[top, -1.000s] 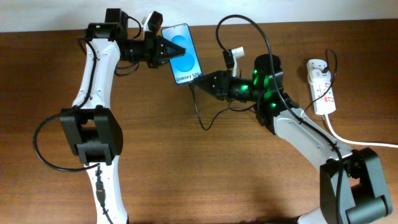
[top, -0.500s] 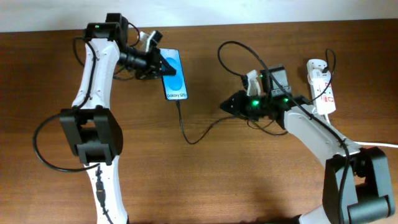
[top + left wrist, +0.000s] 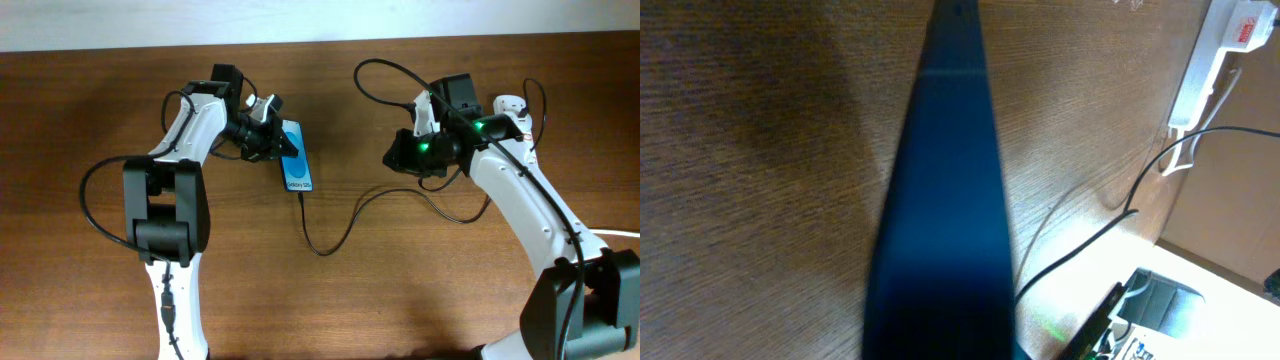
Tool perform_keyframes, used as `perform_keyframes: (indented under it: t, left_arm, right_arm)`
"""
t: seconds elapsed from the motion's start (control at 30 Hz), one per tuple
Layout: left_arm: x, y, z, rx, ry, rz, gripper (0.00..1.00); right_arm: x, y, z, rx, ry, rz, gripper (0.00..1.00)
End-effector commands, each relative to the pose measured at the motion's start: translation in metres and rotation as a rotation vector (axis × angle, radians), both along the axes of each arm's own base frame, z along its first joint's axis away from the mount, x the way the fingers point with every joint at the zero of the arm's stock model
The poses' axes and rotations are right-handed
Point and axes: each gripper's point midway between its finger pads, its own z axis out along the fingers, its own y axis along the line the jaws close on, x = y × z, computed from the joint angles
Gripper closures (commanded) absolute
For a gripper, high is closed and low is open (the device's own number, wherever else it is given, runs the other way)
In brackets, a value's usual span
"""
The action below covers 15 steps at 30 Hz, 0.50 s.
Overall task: Plug charger to phone and switch on socket
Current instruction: 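Lower the phone flat onto the table with the left gripper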
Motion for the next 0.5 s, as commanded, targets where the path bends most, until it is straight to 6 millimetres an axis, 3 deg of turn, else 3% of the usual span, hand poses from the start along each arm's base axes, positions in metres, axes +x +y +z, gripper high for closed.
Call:
perform_keyframes:
  t: [0.0,0.23,0.33,0.47]
  left_arm:
    - [0.000,-0.002,-0.002,-0.003,0.002,-0.002,1.00]
    - [-0.010,-0.003,-0.018,0.005,0.047,-0.004,1.00]
    - [-0.009,0.006,-0.027,0.078,0.039,-0.002,0.99]
    - [-0.007,0.007,-0.027,0.079,0.030,-0.001,0.63]
  right_arm:
    - [0.004,-0.003,0.010,-0.015,-0.038,0.007,0.77]
    - [0.005,-0.003,0.010,-0.016,-0.042,0.010,0.77]
    - [0.005,-0.003,0.010,-0.017,-0.044,0.013,0.77]
    - [0.005,-0.004,0.010,-0.022,-0.045,0.010,0.77]
